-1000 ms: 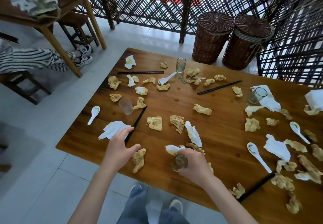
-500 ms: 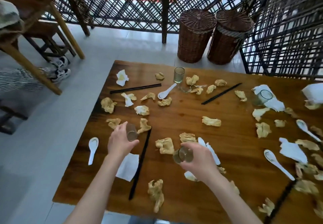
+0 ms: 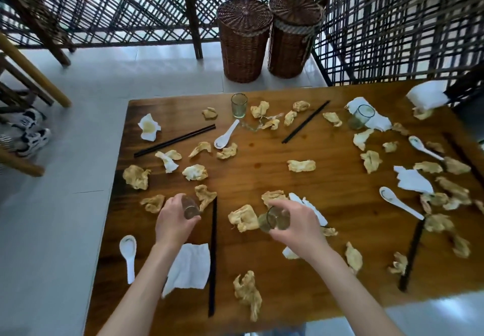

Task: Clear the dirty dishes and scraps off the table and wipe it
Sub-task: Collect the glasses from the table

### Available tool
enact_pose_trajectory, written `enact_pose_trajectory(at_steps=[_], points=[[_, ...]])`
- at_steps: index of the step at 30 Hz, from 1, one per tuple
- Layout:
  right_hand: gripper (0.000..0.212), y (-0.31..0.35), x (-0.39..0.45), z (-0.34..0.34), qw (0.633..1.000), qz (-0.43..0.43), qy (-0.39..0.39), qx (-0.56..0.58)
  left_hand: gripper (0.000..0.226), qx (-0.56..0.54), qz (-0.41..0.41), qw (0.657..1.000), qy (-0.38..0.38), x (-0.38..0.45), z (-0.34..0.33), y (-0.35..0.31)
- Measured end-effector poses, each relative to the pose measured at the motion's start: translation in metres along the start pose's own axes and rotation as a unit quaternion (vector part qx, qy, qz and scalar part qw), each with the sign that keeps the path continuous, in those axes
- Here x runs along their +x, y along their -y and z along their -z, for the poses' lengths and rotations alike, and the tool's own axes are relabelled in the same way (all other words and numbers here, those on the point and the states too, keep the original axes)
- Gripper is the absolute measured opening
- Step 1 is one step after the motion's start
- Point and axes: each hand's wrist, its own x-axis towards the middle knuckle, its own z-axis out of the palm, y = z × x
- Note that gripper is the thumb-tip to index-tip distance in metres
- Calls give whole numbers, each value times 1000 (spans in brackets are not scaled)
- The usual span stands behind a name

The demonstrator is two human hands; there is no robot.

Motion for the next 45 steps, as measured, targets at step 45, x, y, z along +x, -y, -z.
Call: enact_pose_trajectory(at_steps=[45], points=[[55,-604,-214,448,929,-297,-217,45,50,-162,-345,913,146,-281,-385,-724]])
